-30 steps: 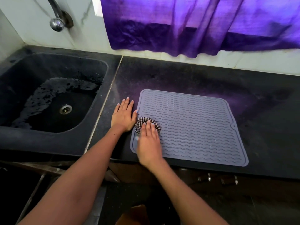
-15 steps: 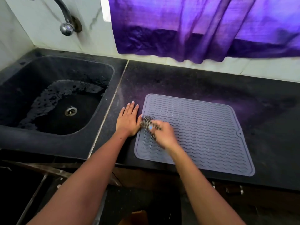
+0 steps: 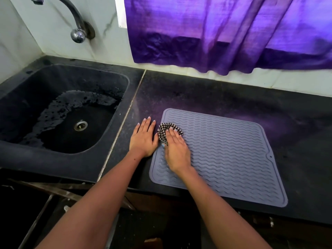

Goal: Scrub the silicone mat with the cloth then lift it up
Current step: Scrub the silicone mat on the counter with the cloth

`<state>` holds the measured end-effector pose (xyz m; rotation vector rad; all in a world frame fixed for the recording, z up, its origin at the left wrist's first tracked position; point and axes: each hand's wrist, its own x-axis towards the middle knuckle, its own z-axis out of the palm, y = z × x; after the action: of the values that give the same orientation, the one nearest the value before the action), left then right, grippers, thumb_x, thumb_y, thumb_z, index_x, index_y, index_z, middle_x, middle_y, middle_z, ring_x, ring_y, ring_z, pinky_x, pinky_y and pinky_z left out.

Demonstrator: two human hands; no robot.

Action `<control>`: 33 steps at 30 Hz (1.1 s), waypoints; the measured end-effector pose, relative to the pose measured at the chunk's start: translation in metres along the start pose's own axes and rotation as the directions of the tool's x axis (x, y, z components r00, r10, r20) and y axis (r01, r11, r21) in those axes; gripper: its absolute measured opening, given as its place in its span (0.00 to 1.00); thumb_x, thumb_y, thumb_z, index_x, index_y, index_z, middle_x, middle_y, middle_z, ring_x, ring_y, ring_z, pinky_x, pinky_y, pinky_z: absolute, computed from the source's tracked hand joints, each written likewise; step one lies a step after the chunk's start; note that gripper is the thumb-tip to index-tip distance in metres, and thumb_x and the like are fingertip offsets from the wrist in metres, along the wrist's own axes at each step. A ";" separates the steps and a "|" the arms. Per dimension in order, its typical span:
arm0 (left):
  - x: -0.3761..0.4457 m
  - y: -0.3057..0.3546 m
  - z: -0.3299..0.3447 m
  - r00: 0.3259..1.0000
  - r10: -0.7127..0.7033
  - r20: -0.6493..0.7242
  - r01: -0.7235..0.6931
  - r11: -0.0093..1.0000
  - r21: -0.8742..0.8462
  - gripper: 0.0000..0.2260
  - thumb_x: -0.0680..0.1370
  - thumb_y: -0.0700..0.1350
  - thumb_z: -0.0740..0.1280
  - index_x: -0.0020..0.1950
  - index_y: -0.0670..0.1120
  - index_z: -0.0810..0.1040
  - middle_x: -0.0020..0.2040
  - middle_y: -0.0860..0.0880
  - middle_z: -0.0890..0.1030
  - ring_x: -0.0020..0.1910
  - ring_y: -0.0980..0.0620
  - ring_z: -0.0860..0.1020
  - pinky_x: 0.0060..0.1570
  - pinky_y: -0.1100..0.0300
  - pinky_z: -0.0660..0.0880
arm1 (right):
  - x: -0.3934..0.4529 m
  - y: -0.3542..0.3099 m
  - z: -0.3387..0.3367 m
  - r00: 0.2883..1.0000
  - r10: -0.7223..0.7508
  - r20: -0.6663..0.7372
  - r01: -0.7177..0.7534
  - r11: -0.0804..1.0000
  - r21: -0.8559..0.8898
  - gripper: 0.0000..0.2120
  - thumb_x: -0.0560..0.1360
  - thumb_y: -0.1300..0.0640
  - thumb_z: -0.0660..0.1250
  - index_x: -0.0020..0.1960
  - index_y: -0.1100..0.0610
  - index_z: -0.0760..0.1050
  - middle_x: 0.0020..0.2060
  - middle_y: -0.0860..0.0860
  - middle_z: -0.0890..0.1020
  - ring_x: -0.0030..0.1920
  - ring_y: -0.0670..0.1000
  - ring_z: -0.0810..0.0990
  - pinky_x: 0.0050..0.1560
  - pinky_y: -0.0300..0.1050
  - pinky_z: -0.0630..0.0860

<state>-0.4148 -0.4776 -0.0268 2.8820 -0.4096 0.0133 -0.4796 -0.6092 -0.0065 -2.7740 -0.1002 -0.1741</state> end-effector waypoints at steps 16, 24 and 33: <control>0.001 -0.001 0.001 0.999 -0.018 -0.040 0.017 0.999 -0.039 0.38 0.71 0.64 0.37 0.77 0.48 0.56 0.78 0.48 0.54 0.77 0.52 0.50 0.75 0.55 0.45 | 0.029 0.020 -0.013 0.998 0.057 0.040 -0.056 0.998 -0.016 0.27 0.79 0.59 0.56 0.76 0.58 0.51 0.76 0.53 0.53 0.76 0.51 0.49 0.75 0.45 0.44; 0.001 -0.001 0.001 0.998 -0.008 -0.057 0.006 0.999 -0.035 0.38 0.71 0.64 0.37 0.76 0.48 0.56 0.78 0.48 0.55 0.77 0.52 0.51 0.75 0.55 0.46 | 0.038 0.036 -0.021 0.981 0.186 0.062 -0.194 0.881 0.432 0.22 0.78 0.61 0.60 0.71 0.52 0.65 0.69 0.48 0.69 0.67 0.47 0.68 0.66 0.42 0.65; 0.002 -0.003 0.005 0.997 -0.015 -0.079 0.012 0.999 -0.035 0.37 0.72 0.64 0.39 0.76 0.49 0.58 0.77 0.49 0.56 0.77 0.52 0.53 0.75 0.56 0.46 | 0.046 0.068 -0.058 0.758 0.609 -0.233 -0.322 0.661 0.678 0.22 0.79 0.59 0.59 0.72 0.56 0.63 0.69 0.52 0.70 0.68 0.53 0.68 0.69 0.48 0.65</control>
<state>-0.4122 -0.4763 -0.0320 2.8393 -0.3717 0.1166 -0.4343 -0.6916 0.0299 -1.9522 0.6037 -0.5296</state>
